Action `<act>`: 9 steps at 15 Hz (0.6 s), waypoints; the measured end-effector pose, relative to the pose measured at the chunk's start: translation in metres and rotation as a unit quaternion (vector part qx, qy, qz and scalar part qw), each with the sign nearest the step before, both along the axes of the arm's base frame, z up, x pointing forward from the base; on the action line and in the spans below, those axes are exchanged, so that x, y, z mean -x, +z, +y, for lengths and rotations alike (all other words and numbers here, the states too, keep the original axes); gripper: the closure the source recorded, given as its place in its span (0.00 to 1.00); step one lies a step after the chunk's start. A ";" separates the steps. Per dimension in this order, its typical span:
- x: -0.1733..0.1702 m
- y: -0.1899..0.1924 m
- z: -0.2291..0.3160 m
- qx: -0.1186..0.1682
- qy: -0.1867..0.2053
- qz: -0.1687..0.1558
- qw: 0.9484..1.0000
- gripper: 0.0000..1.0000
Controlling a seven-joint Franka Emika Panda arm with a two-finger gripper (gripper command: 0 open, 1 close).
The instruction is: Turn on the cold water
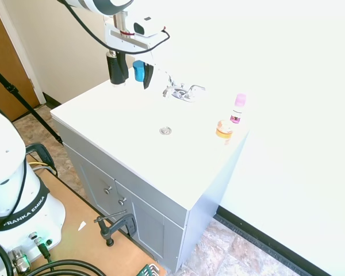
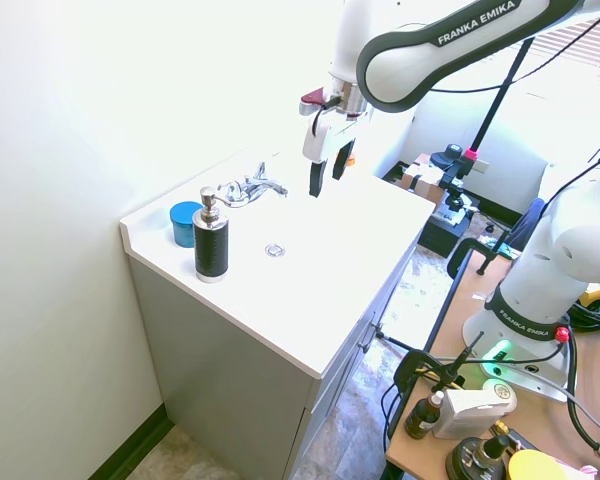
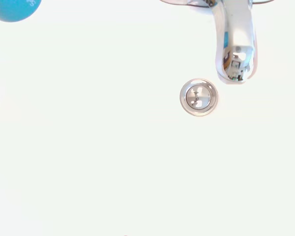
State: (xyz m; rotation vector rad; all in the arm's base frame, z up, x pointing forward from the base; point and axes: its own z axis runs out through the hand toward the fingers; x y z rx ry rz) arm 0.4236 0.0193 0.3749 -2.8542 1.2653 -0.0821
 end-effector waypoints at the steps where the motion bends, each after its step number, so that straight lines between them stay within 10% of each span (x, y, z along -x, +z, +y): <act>1: 0.000 0.000 0.000 0.000 0.000 0.000 1.000 0.00; 9: -0.065 -0.007 -0.030 0.085 -0.104 -0.074 0.988 0.00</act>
